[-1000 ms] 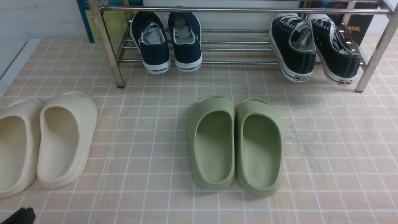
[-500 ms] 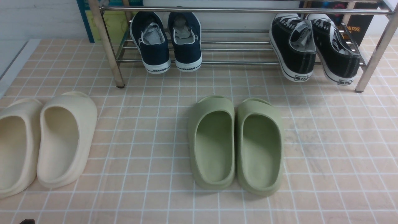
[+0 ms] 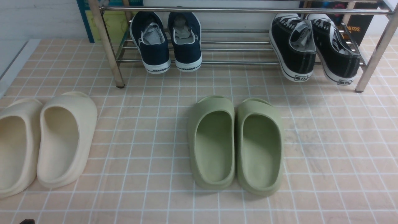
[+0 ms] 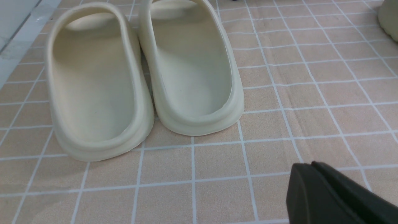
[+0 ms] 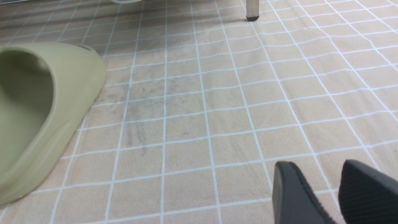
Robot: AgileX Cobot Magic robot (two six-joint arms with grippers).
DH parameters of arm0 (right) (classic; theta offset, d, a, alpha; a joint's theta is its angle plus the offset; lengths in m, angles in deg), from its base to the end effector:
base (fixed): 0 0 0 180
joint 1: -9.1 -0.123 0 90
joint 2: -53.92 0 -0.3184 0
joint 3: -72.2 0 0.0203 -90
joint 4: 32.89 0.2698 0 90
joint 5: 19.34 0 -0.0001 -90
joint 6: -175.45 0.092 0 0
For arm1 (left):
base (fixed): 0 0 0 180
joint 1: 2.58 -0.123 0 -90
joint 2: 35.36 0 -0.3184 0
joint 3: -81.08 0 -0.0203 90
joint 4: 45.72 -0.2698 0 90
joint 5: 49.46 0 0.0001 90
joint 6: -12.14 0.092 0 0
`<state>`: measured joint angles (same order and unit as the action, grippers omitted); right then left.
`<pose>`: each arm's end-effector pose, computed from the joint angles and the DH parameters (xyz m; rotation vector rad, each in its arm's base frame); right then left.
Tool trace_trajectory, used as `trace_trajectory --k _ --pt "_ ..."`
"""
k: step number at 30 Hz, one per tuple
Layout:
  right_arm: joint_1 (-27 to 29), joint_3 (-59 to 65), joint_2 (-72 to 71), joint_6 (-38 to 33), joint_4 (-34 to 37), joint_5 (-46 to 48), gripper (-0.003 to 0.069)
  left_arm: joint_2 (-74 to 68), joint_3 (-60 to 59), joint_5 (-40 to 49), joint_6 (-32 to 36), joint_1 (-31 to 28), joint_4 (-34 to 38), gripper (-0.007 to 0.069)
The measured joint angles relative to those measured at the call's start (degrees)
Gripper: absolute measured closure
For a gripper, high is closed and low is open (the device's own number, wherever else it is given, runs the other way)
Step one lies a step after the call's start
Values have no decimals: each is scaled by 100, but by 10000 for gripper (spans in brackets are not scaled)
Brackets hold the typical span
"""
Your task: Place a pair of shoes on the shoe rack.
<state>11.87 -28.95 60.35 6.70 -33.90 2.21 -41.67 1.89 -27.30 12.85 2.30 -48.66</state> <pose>0.0388 -0.0025 0.1744 0.2169 1.8527 0.0850 0.0385 -0.0015 0.1714 0.1229 1.8745 0.0008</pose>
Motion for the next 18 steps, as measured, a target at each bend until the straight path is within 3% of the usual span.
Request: trace_trajectory --k 8,18 --pt "0 0 0 0 0 0 419 0 1 0 0 6 5 615" --pt "0 0 0 0 0 0 419 0 6 16 5 413 36 610"
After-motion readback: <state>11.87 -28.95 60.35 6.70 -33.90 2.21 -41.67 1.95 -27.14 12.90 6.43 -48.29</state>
